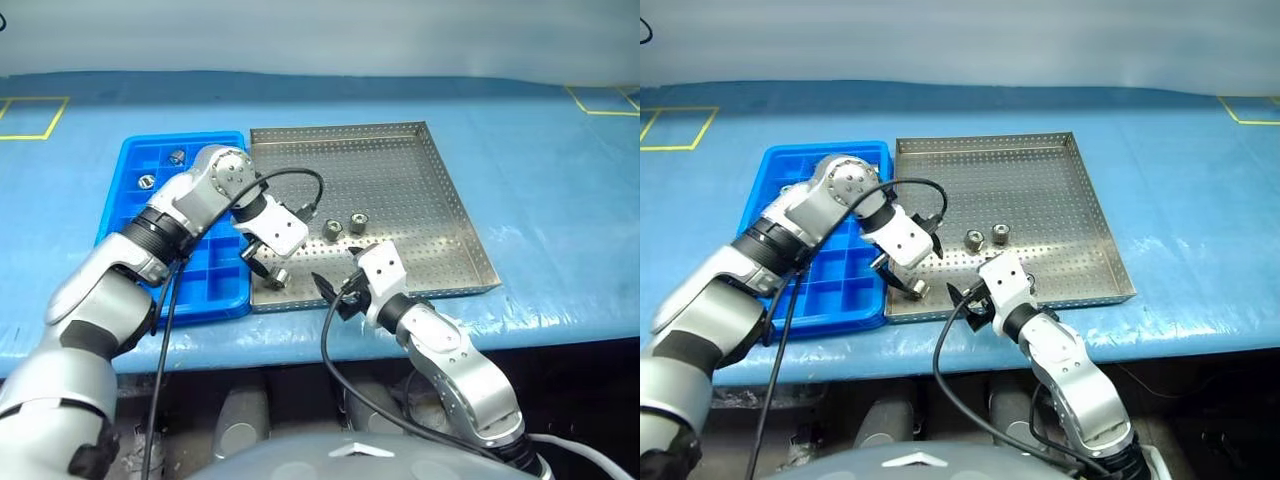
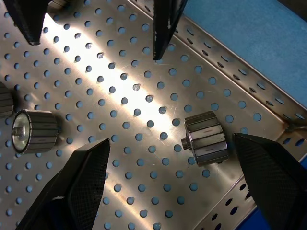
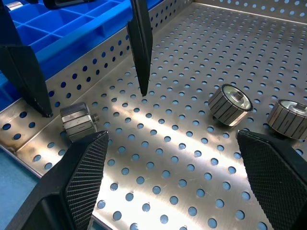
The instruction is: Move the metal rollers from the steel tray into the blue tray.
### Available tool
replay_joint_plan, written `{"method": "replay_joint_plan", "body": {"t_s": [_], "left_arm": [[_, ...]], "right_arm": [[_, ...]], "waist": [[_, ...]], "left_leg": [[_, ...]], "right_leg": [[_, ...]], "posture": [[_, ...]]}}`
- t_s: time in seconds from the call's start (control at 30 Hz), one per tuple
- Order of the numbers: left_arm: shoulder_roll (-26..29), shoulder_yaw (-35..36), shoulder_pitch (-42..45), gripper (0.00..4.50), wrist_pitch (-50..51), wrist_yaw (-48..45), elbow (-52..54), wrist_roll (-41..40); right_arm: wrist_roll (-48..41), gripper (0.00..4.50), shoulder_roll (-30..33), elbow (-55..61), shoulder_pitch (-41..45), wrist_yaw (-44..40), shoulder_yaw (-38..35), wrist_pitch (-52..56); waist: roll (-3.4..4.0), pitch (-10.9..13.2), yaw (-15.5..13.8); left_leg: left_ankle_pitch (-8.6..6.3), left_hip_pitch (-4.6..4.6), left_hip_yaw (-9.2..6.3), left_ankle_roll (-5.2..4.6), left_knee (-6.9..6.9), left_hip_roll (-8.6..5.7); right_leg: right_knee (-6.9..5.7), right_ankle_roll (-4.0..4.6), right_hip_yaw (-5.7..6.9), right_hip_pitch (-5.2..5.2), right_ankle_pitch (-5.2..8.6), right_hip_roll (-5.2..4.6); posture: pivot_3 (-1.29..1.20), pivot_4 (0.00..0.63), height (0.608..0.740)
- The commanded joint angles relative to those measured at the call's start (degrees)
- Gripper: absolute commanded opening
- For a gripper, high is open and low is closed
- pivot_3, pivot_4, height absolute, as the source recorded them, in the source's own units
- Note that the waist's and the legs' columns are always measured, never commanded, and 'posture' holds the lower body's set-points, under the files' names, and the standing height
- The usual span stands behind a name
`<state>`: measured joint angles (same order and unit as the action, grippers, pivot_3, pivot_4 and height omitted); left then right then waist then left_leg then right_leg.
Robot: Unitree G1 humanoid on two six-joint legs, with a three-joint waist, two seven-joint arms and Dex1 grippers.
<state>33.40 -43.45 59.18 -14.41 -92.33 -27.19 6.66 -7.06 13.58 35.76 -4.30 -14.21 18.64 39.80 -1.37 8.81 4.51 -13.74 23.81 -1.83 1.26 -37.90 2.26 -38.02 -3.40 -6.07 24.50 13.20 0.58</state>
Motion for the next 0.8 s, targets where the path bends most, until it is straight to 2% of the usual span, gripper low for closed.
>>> {"method": "replay_joint_plan", "body": {"t_s": [0.03, 0.23, 0.4, 0.57, 0.67, 0.8], "left_arm": [[-0.5, -2.2, 2.0, 4.45, -1.4, -0.2, -0.8, 0.1], [-1.5, -5.8, 2.2, 4.45, -1.0, -0.2, -1.6, 2.1], [-1.8, -8.0, 2.3, 2.93, -0.8, -0.2, -1.9, 3.8], [-2.4, -5.6, 2.0, 1.29, 1.3, -0.2, -1.1, 2.6], [-3.5, -0.9, 0.7, 1.29, 3.3, 2.8, -0.5, 2.4], [-6.4, 9.7, -2.2, 1.29, 10.2, 20.9, 0.7, 3.6]], "right_arm": [[0.2, 4.50, -0.5, 2.1, 0.1, 0.7, -0.5, -1.1], [0.2, 4.50, -0.8, 2.0, 0.0, 1.2, -0.7, -1.4], [0.3, 4.50, -1.1, 1.7, 0.2, 1.6, -0.9, -1.9], [0.3, 4.50, -1.2, 1.6, 0.4, 1.8, -0.9, -2.0], [0.3, 4.50, -1.1, 1.6, 0.5, 1.7, -0.9, -2.0], [-0.1, 4.50, -1.3, 1.6, 0.8, 1.5, -1.2, -1.8]], "waist": [[0.00, 0.0, 0.2], [0.00, 0.0, 0.4], [0.00, 0.0, 0.6], [0.00, 0.0, 0.9], [0.00, 0.0, 0.8], [0.00, 0.0, 0.8]], "left_leg": [[0.00, -0.01, 0.00, 0.00, 0.00, 0.00], [0.00, -0.01, 0.00, 0.00, -0.03, 0.00], [0.00, -0.01, 0.01, 0.00, -0.04, 0.00], [0.00, -0.02, 0.00, -0.01, -0.05, 0.00], [0.00, -0.01, 0.00, 0.00, -0.06, 0.00], [0.00, -0.01, -0.02, -0.01, -0.10, 0.00]], "right_leg": [[-0.02, 0.00, -0.01, 0.00, 0.00, 0.00], [-0.05, 0.00, -0.02, 0.00, 0.00, 0.01], [-0.05, -0.01, -0.04, 0.00, 0.01, 0.01], [-0.07, -0.01, -0.04, 0.00, 0.01, 0.02], [-0.08, -0.01, -0.04, 0.01, 0.01, 0.01], [-0.12, -0.18, -0.03, 0.00, -0.08, 0.01]], "posture": [[-0.10, 0.150, 0.740], [-0.11, 0.150, 0.740], [-0.12, 0.150, 0.740], [-0.12, 0.150, 0.740], [-0.10, 0.150, 0.740], [-0.07, 0.150, 0.740]]}}
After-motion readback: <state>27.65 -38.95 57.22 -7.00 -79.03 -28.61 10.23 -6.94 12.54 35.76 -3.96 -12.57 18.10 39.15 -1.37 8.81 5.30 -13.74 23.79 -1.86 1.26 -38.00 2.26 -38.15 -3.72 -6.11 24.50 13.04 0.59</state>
